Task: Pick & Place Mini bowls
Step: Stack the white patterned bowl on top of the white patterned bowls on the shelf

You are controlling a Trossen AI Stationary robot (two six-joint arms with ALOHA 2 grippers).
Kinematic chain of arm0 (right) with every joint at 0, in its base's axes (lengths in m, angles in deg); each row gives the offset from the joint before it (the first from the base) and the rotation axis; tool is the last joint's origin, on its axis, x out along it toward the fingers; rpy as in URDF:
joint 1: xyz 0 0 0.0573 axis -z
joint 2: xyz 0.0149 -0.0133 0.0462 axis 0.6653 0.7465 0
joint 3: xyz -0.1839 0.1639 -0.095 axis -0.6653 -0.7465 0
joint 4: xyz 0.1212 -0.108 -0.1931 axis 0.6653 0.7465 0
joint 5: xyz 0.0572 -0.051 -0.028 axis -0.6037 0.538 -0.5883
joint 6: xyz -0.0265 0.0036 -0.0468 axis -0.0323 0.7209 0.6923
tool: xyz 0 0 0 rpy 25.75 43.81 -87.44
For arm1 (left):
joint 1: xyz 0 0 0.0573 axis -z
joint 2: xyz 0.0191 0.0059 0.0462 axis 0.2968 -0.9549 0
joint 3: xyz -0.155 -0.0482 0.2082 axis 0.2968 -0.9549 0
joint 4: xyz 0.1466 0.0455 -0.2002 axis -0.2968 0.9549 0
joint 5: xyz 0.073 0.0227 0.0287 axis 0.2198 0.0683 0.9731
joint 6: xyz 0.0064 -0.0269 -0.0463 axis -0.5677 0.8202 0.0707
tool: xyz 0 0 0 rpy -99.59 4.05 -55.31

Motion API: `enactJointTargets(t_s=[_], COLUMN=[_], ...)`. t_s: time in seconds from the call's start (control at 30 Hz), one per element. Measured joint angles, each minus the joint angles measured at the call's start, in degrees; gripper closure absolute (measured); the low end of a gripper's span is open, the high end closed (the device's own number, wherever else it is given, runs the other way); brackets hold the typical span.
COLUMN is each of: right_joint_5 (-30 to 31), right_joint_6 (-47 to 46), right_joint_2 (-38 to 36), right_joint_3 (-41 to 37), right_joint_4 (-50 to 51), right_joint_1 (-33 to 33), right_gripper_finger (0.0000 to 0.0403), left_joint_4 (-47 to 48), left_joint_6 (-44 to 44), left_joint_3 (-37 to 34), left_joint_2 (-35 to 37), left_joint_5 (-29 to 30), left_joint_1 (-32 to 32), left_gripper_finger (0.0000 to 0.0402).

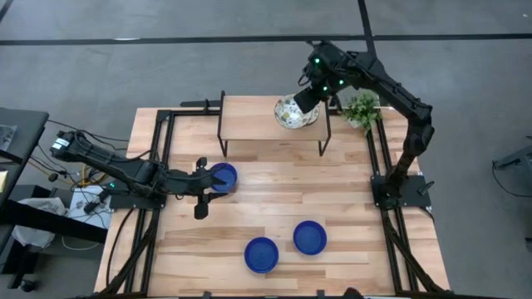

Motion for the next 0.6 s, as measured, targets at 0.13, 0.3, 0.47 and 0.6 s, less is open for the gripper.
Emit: enactJointTargets(t_s=[0.13,0.3,0.47,0.6], right_joint_5=[-1.28,-2.08,-3.27,-5.67], right_joint_6=[1.47,3.72,5.03,5.41], right_joint_2=[0.00,0.00,0.00,-0.11], right_joint_3=[-0.01,0.00,-0.02,-0.79], right_joint_4=[2.50,5.50,3.59,1.93], right_joint_1=[2.80,5.63,7.61,8.83], right_gripper_finger=[0.0403,0.0403,0.0403,0.0403], left_joint_4=[-0.85,-1.47,-1.72,-1.91], left_joint_6=[0.97,1.05,0.89,0.91], left_joint_3=[-1.09,-1.43,-1.43,-1.43], left_joint_2=[0.04,0.04,0.04,0.04], left_joint_5=[-0.36,-0.94,-0.92,-0.90], left_joint_1=[0.00,0.00,0.00,-0.01], left_gripper_finger=[0.0247,0.0247,0.0247,0.0247])
